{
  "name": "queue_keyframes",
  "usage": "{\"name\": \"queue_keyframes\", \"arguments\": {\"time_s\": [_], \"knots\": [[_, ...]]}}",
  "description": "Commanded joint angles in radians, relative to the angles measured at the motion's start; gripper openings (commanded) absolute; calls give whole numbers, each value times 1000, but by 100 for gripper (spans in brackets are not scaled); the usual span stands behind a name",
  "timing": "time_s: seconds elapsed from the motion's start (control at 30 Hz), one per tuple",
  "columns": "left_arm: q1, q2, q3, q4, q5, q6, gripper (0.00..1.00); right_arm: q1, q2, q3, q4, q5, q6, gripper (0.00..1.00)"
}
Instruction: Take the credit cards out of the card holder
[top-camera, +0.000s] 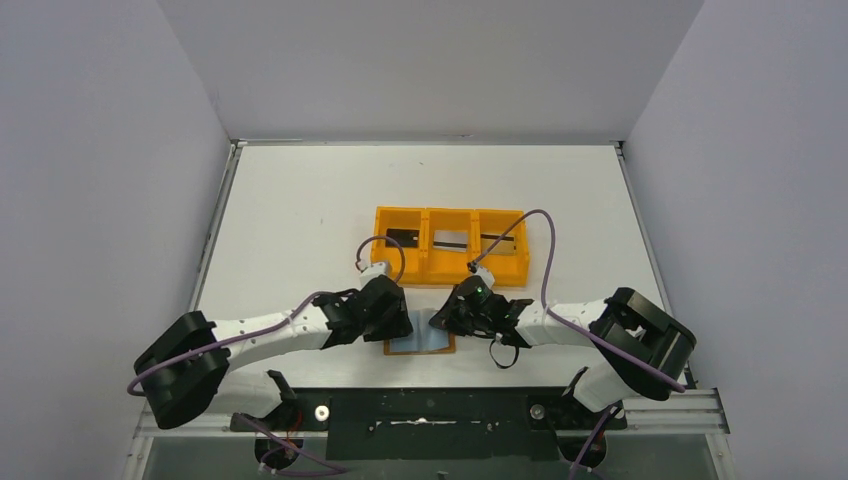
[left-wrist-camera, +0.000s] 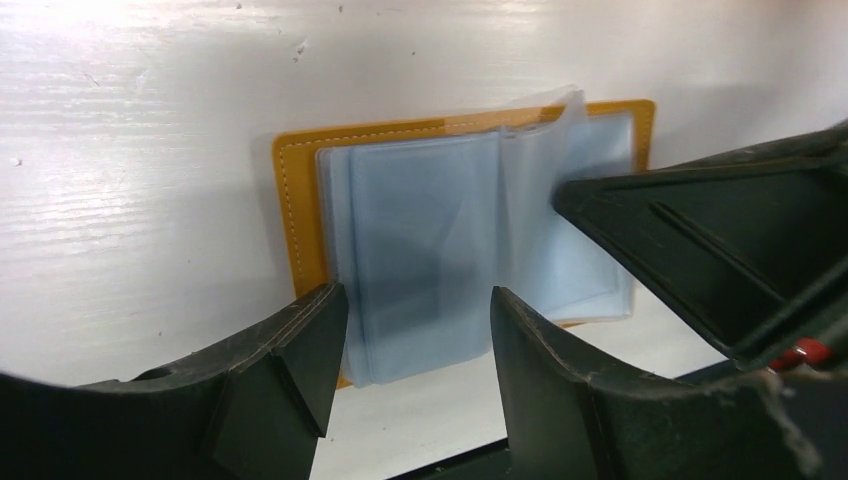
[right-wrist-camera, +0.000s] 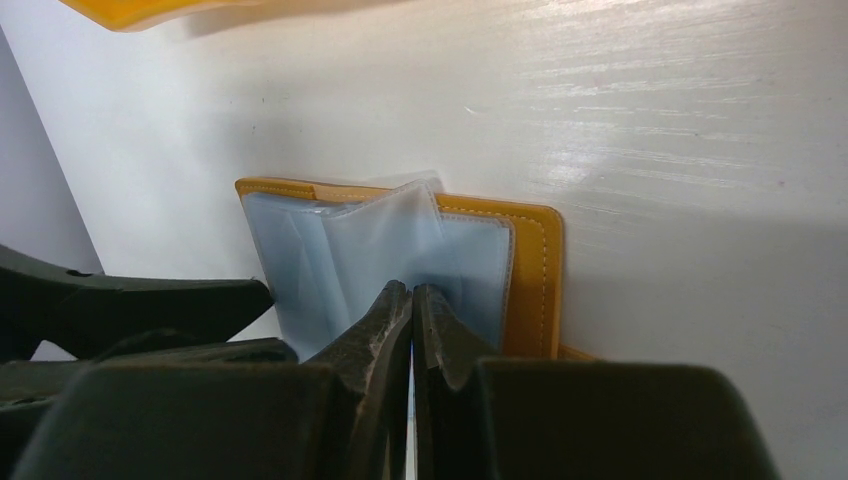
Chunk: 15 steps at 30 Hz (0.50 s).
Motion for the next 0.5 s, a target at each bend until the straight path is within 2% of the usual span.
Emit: {"name": "queue_keyframes", "arguments": {"time_s": [0.0,0.2,0.47], "knots": [[-3,68,51,35,24,24,54,4,39,-11,-103,24,-28,0],[-4,102,50,51,46,19,53,4,44,-9,-105,24,-28,0],[-15,-20,74,-85,-124,-15,55,3,43,-9,-107,24,-27,0]]}}
